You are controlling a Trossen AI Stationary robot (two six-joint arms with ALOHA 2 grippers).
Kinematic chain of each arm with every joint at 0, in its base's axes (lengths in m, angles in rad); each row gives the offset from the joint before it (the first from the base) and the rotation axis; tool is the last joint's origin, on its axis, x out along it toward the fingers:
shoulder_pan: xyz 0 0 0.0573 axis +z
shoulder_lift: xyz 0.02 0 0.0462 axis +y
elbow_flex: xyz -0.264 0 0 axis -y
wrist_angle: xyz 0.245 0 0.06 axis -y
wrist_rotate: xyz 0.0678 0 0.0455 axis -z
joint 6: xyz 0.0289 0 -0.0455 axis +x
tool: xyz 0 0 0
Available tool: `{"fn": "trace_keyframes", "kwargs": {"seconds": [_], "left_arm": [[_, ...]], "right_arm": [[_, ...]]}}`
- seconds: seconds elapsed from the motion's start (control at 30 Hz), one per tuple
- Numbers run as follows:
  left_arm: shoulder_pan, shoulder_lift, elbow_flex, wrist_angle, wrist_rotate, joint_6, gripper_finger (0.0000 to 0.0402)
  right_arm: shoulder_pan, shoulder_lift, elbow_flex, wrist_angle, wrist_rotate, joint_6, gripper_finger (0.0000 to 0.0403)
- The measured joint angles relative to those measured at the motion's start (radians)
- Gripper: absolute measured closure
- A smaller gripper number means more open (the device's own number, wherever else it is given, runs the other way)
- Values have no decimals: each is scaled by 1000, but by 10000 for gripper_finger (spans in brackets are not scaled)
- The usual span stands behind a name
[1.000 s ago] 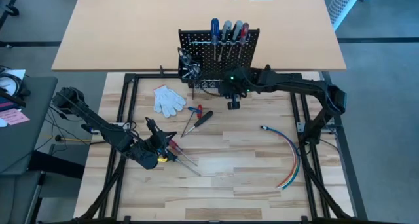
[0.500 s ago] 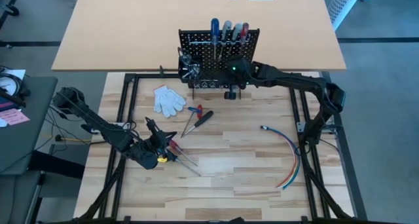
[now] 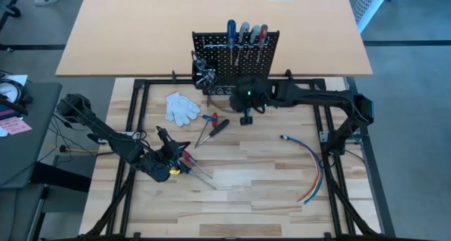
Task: Hang tools onto peg board
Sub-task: Move the black screwdriver to the bottom
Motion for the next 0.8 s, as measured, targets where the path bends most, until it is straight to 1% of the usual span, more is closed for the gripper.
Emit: {"fn": "trace_keyframes", "kwargs": {"seconds": [0.1,0.13,0.2,0.27,0.33,0.4,0.47,0.6,0.7,0.8], "left_arm": [[0,0,0,0,0,0,402],[0,0,0,0,0,0,401],[0,0,0,0,0,0,401],[0,0,0,0,1,0,401],[0,0,0,0,6,-1,402],[0,0,0,1,14,-2,401],[0,0,0,1,18,-2,401],[0,0,0,0,19,-2,402],[0,0,0,2,19,-1,402],[0,0,0,6,19,-1,402]], "right_arm": [[59,2,0,-25,-5,38,303],[78,2,0,-32,-22,49,303],[111,2,-21,-6,-87,60,303],[135,2,-80,68,-162,63,303],[150,4,-154,142,-203,70,303],[155,5,-236,231,-212,98,303],[155,4,-327,358,-213,151,303],[150,53,-478,621,-212,311,303],[123,126,-502,773,-213,386,298],[77,210,-483,794,-209,405,277]]}}
